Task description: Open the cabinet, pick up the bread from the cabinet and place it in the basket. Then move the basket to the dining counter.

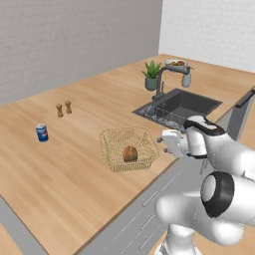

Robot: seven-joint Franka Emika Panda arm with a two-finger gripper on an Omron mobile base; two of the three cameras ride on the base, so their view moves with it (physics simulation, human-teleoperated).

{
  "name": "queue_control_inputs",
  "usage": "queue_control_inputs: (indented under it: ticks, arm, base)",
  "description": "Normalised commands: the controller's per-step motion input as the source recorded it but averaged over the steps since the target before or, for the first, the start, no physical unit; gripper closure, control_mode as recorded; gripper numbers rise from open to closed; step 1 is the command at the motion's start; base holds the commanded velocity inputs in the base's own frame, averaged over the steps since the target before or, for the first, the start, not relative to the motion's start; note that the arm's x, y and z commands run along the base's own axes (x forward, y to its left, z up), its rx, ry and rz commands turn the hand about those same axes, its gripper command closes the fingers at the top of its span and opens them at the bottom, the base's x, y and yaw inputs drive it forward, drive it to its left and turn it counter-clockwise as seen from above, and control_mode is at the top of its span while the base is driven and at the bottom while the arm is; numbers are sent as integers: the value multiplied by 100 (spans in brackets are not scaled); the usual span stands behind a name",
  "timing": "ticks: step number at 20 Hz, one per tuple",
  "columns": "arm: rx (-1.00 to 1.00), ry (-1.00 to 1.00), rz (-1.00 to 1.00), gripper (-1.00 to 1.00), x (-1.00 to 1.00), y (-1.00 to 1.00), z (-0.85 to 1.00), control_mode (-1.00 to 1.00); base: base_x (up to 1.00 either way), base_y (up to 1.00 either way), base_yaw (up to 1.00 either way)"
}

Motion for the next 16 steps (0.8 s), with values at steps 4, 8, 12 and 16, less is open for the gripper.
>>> queue_control_inputs:
  ticks: [4, 8, 12, 16]
  arm:
    - [-11, -4, 12, -100, -68, 3, 79, -100]
    - [-12, -4, 16, -100, -80, 5, 84, -100]
    - [-15, -7, 17, -100, -69, 32, 74, -100]
    - [-16, -16, 16, -100, -61, 32, 53, -100]
  base:
    - [0, 0, 0]
    - [0, 0, 0]
    - [0, 0, 0]
    - [0, 0, 0]
